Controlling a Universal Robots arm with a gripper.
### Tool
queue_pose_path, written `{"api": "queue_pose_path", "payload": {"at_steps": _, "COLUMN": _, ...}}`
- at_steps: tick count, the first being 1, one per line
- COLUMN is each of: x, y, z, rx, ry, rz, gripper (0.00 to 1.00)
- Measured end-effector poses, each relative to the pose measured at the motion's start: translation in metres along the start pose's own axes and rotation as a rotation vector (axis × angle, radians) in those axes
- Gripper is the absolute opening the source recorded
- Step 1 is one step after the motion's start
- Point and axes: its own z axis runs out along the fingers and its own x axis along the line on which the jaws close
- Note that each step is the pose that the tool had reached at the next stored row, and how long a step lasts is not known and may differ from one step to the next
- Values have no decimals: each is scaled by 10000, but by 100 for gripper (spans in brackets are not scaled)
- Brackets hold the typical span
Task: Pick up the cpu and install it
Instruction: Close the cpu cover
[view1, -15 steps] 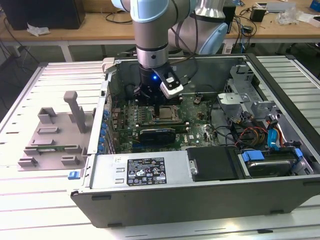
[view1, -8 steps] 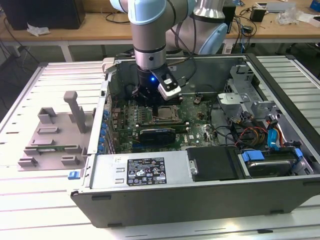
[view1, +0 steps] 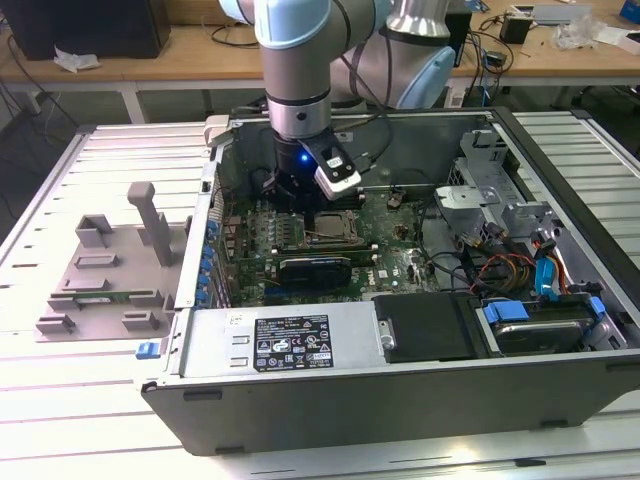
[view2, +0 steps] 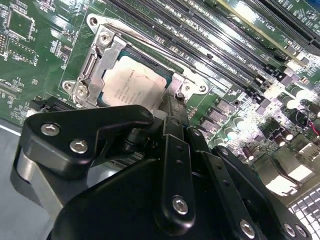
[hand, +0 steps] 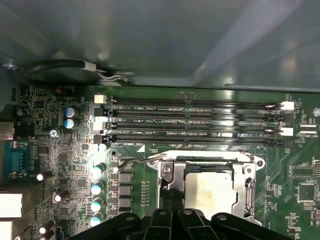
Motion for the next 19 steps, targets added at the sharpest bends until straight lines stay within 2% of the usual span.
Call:
{"api": "queue_pose_path", "payload": {"at_steps": 2, "x": -7, "y": 0, "z": -149, "rx": 0, "ry": 0, "rz": 0, "gripper": 11}}
{"api": "queue_pose_path", "payload": {"at_steps": 3, "x": -9, "y": 0, "z": -178, "rx": -1, "ry": -2, "rz": 0, "gripper": 11}}
{"api": "queue_pose_path", "payload": {"at_steps": 4, "x": -9, "y": 0, "z": -181, "rx": 1, "ry": -1, "rz": -1, "gripper": 11}}
{"api": "queue_pose_path", "payload": {"at_steps": 5, "x": -41, "y": -2, "z": -181, "rx": 3, "ry": 1, "rz": 0, "gripper": 11}}
{"api": "queue_pose_path", "payload": {"at_steps": 6, "x": -133, "y": -7, "z": -175, "rx": 1, "ry": 2, "rz": -1, "gripper": 11}}
{"api": "queue_pose_path", "payload": {"at_steps": 11, "x": -332, "y": -19, "z": -166, "rx": 1, "ry": 18, "rz": 0, "gripper": 11}}
{"api": "queue_pose_path", "payload": {"at_steps": 14, "x": -334, "y": -19, "z": -174, "rx": 2, "ry": 18, "rz": 0, "gripper": 11}}
{"api": "queue_pose_path", "payload": {"at_steps": 16, "x": -337, "y": -19, "z": -233, "rx": 1, "ry": 16, "rz": 0, "gripper": 11}}
{"api": "queue_pose_path", "payload": {"at_steps": 19, "x": -339, "y": -19, "z": -267, "rx": 0, "ry": 16, "rz": 0, "gripper": 11}}
